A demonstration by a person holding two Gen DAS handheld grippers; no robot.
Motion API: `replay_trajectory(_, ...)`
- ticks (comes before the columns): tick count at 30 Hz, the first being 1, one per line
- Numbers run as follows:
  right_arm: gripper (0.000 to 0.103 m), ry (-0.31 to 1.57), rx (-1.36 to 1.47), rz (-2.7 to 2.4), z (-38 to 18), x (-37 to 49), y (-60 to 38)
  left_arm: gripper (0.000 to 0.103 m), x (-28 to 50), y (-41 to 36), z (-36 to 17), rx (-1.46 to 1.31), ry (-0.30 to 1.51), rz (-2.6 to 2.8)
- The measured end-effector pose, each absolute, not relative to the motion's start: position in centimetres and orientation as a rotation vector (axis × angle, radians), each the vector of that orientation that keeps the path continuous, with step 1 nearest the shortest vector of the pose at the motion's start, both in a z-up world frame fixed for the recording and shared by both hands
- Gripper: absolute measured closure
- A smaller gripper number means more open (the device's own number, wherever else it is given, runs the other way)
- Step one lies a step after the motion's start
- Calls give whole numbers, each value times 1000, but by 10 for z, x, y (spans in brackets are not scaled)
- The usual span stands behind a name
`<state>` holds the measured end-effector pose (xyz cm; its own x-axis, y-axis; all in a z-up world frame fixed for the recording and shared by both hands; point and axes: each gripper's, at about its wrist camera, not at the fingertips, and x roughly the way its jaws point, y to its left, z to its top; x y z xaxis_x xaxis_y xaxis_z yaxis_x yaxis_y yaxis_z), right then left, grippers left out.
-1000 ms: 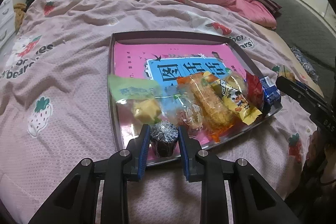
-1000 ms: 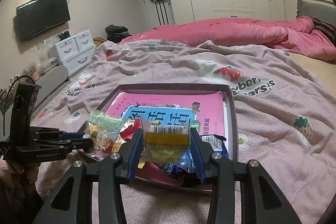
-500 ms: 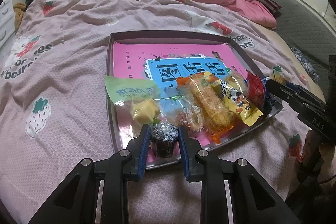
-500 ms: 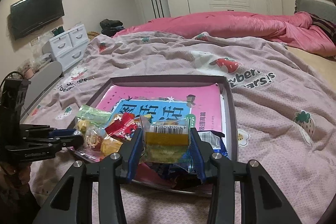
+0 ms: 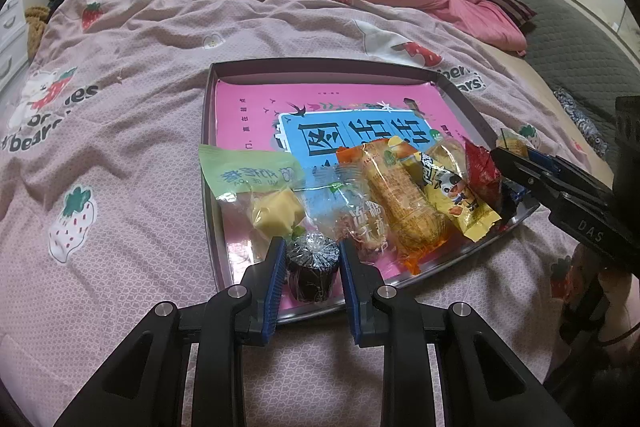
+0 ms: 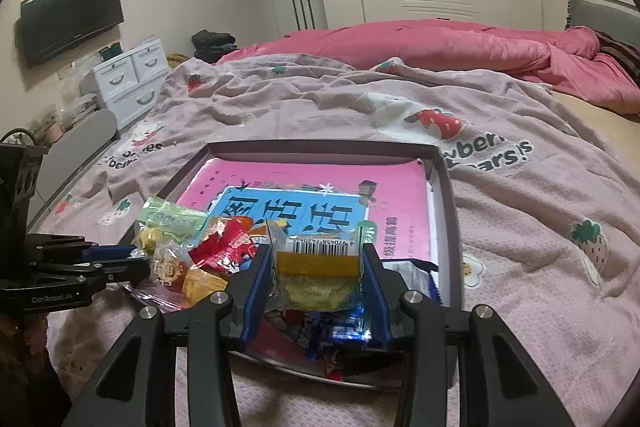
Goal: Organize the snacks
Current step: 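Lower the chocolate into the tray with left gripper while right gripper lowers the cake there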
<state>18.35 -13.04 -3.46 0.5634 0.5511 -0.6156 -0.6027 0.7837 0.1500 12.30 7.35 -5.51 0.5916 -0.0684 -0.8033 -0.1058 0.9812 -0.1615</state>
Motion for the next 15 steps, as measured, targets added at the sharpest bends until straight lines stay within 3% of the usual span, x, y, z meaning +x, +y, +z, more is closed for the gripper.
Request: replay_trajectory(15,58,712,-64,707,-40,186,-125,75,125,74,-56,-198,939,26)
